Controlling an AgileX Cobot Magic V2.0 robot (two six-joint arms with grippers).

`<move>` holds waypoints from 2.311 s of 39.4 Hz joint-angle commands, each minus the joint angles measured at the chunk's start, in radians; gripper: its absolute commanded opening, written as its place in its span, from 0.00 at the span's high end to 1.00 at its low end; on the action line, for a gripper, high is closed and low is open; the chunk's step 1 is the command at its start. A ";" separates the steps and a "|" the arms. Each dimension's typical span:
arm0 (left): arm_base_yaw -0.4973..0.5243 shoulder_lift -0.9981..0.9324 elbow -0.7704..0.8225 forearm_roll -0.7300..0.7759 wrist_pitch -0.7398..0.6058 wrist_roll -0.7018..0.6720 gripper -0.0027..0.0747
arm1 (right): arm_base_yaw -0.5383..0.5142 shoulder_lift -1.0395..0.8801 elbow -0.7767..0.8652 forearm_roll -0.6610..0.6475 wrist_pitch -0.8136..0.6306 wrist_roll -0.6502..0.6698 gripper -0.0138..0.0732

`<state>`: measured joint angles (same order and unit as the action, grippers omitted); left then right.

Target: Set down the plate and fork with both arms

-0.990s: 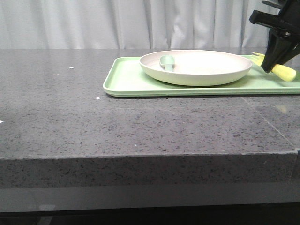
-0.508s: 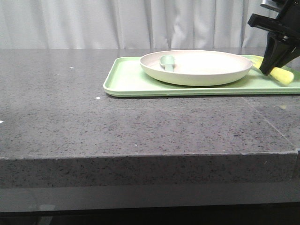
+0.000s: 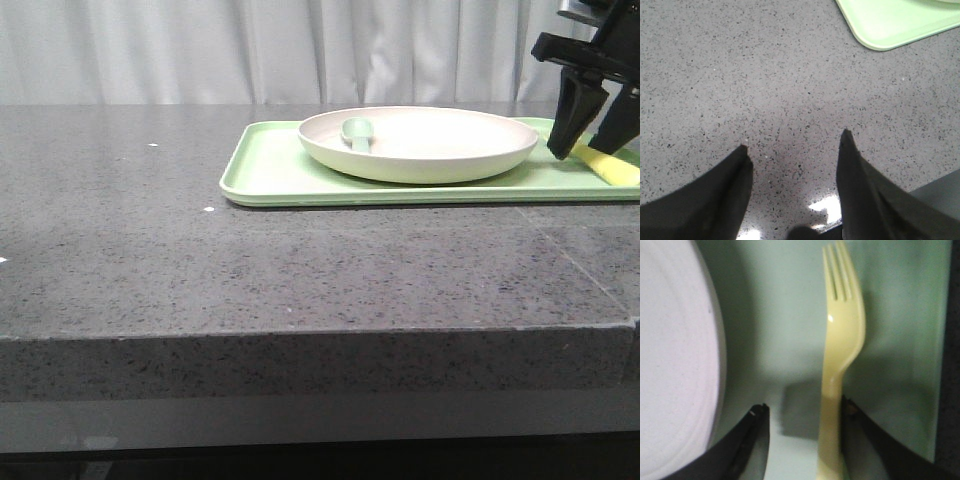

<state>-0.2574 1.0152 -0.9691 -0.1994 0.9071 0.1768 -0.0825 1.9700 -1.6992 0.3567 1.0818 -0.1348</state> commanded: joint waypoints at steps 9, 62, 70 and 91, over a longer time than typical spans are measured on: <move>0.002 -0.018 -0.026 -0.012 -0.052 0.002 0.48 | -0.009 -0.099 -0.029 0.005 -0.025 -0.009 0.29; 0.002 -0.018 -0.026 -0.012 -0.081 0.002 0.48 | 0.118 -1.212 0.744 -0.183 -0.255 -0.011 0.30; 0.002 -0.018 -0.026 -0.012 -0.090 0.002 0.48 | 0.118 -1.298 0.854 -0.183 -0.344 -0.011 0.30; 0.002 -0.018 -0.026 -0.012 -0.095 0.002 0.89 | 0.118 -1.306 0.922 -0.183 -0.376 -0.011 0.79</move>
<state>-0.2574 1.0152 -0.9691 -0.1994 0.8731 0.1768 0.0349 0.6650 -0.7528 0.1729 0.7774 -0.1388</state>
